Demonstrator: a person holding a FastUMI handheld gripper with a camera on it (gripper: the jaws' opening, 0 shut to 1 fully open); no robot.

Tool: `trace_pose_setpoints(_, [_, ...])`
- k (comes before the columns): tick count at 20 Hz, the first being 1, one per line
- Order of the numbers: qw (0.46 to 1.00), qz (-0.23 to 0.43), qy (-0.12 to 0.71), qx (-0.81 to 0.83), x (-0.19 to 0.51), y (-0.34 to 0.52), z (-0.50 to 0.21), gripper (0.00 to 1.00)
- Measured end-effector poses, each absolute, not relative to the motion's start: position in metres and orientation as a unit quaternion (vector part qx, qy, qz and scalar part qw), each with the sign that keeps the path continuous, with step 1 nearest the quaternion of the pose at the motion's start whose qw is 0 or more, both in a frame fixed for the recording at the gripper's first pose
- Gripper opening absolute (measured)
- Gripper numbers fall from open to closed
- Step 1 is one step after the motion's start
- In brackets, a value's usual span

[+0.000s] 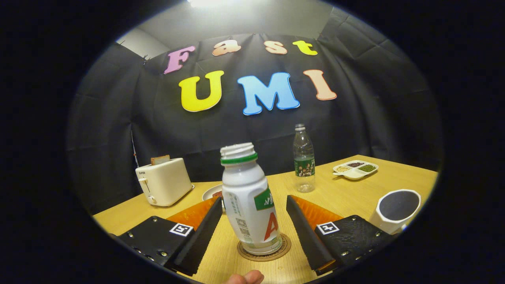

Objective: Take the bottle from table, then pour the juice into the cup, finally place the bottle on the coaster

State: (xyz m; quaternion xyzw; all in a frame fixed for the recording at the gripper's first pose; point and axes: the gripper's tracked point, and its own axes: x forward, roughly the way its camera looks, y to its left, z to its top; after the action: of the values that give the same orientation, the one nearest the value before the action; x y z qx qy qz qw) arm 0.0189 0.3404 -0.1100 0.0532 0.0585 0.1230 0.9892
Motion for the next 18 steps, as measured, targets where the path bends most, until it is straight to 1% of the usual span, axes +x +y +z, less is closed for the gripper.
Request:
trace_pose_setpoints(2, [0.992,0.117,0.037,0.043,0.014,0.338,-0.086,0.98])
trace_pose_setpoints(9, [0.986,0.153,-0.045,0.049,-0.021,0.349,0.022,0.98])
trace_pose_setpoints(11, [0.985,0.151,-0.071,0.039,-0.034,0.341,0.046,0.98])
trace_pose_setpoints(18, [0.985,0.137,-0.096,0.044,-0.044,0.304,0.074,0.98])
